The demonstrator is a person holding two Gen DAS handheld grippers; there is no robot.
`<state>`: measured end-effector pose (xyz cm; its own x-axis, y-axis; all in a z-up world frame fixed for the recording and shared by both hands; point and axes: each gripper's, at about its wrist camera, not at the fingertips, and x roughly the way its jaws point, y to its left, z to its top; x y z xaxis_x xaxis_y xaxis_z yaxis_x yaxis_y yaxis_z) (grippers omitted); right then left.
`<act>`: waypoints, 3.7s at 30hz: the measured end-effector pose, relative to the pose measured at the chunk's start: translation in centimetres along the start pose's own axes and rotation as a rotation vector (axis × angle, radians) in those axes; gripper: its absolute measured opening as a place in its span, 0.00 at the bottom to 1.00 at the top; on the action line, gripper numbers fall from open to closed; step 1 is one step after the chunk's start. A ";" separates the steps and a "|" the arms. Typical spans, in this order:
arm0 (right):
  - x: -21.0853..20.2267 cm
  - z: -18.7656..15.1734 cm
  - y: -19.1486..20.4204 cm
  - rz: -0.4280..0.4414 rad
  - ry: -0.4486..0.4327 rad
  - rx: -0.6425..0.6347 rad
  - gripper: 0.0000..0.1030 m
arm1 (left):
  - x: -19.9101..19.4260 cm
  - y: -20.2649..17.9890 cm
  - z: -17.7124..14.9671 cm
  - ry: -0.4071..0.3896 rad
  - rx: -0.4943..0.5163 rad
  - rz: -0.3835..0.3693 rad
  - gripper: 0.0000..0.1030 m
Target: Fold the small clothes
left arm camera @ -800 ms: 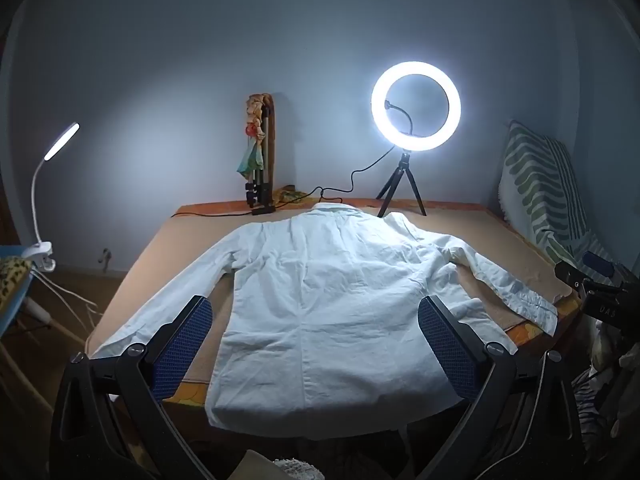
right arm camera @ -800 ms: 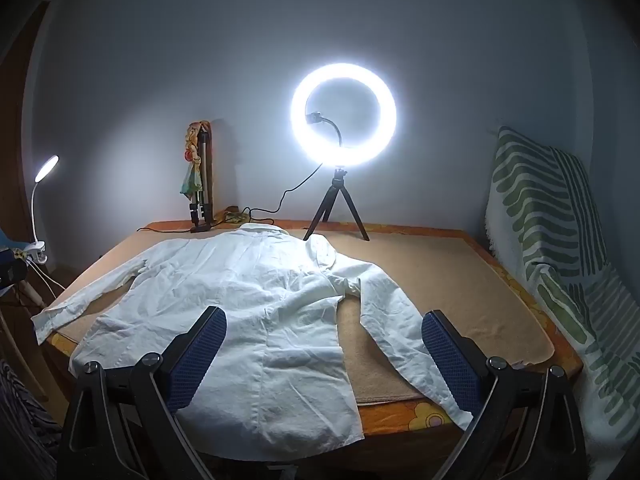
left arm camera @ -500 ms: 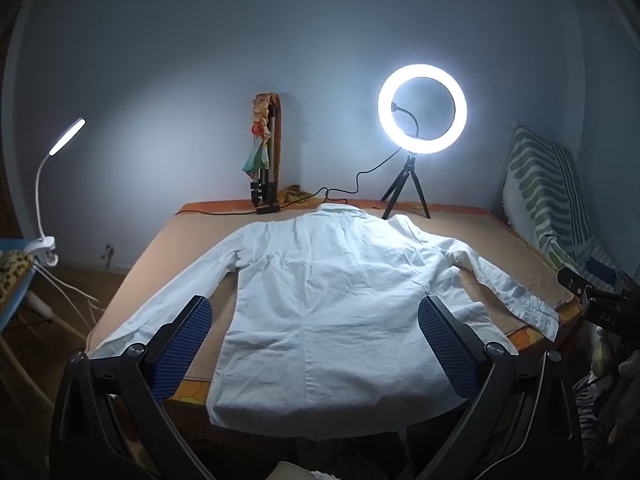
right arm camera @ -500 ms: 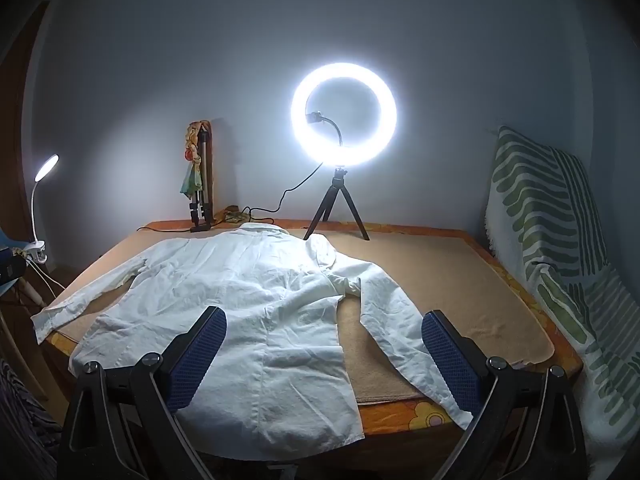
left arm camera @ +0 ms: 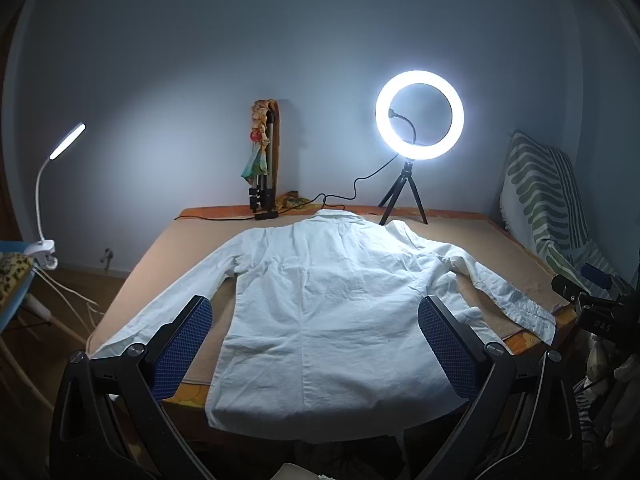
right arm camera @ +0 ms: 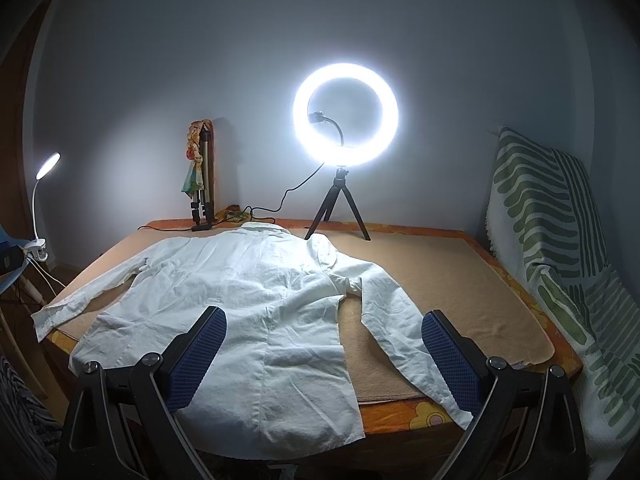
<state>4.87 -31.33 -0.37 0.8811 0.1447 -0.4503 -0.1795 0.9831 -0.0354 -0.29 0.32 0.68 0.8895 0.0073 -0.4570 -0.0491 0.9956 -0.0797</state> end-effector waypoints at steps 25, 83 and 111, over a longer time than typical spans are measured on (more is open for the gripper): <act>0.0 -0.1 -0.1 0.007 -0.001 0.008 0.96 | -0.2 -0.3 0.2 -0.011 -0.005 -0.001 0.99; 3.8 2.0 3.6 0.133 0.022 -0.010 0.95 | 1.7 8.2 -0.3 0.009 -0.046 0.098 0.99; 16.5 5.2 15.5 0.461 0.220 -0.055 0.77 | 13.3 33.4 -10.0 0.485 -0.501 0.129 0.47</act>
<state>18.94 -13.11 -3.72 0.5927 0.5289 -0.6074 -0.5557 0.8144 0.1669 5.35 32.71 -16.91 0.5656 -0.0355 -0.8239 -0.4472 0.8262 -0.3426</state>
